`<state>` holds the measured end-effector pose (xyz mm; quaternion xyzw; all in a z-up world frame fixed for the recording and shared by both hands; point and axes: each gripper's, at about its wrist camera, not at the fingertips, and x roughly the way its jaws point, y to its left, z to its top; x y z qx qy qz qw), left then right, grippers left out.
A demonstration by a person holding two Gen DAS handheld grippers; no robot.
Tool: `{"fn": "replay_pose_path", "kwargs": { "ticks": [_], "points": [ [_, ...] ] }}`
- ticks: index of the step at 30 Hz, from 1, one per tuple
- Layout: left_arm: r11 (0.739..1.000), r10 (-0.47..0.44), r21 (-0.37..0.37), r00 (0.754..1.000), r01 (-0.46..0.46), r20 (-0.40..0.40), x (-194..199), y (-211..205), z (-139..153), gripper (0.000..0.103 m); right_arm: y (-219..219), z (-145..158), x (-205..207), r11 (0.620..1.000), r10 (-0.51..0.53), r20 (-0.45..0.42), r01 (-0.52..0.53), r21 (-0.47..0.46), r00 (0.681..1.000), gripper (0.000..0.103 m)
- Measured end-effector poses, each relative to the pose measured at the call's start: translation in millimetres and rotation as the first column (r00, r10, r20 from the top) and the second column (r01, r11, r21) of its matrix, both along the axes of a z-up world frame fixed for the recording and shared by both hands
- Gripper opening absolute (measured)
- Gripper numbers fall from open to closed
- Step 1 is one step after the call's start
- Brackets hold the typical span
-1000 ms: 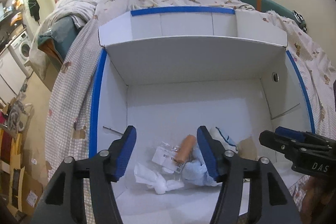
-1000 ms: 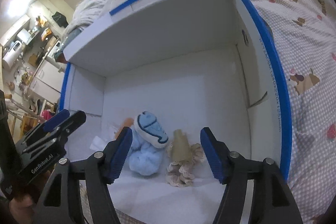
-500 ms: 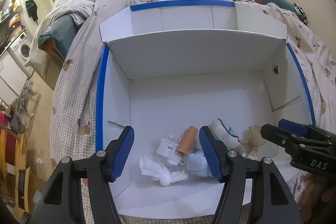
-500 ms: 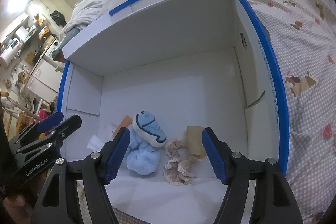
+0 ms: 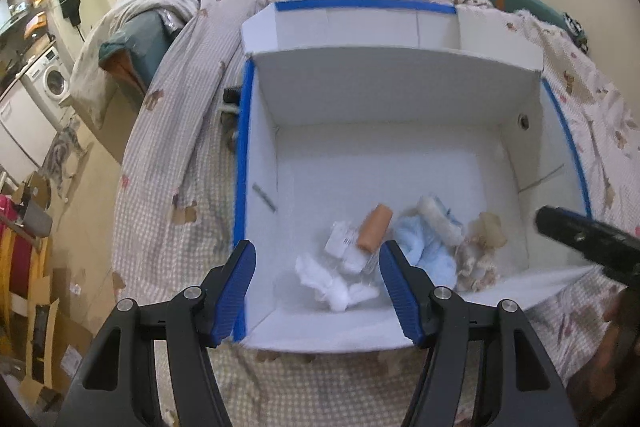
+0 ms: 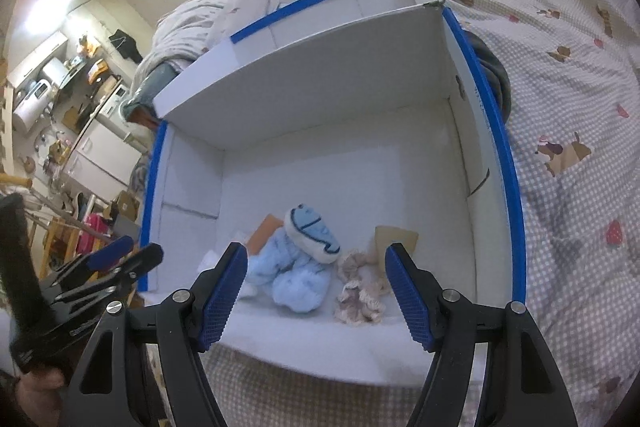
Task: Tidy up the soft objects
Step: 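Withdraw both tools from the box toward the bed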
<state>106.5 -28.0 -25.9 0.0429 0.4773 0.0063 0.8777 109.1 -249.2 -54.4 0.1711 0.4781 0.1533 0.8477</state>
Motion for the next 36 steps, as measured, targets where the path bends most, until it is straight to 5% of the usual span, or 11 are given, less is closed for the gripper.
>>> {"fn": "replay_pose_path", "kwargs": {
  "ticks": [15,21,26,30,33,36],
  "points": [
    [0.993,0.102,-0.043,0.992,-0.106,-0.078,-45,31,-17,0.061,-4,-4,-56,0.999,0.013,-0.032,-0.011,0.053,0.999,0.075],
    [0.972,0.188,-0.093,0.953,-0.215,-0.237,-47,55,-45,0.061,-3,-3,-72,0.999,0.004,-0.013,-0.003,0.044,1.000,0.075],
    [0.955,0.236,-0.115,0.935,-0.273,-0.263,-40,63,-52,0.061,20,-27,-72,0.998,0.046,-0.106,-0.042,0.046,0.993,0.075],
    [0.959,0.199,-0.141,0.939,-0.245,-0.281,-36,53,-53,0.061,55,-59,-58,0.984,0.120,-0.205,-0.143,-0.103,0.971,0.075],
    [0.963,0.181,-0.147,0.943,-0.228,-0.278,-36,47,-50,0.061,80,-83,-49,0.933,0.192,-0.244,-0.254,-0.256,0.951,0.075],
    [0.959,0.173,-0.171,0.945,-0.226,-0.279,-37,45,-47,0.061,95,-97,-41,0.907,0.237,-0.246,-0.305,-0.291,0.940,0.075]
  ]
}}
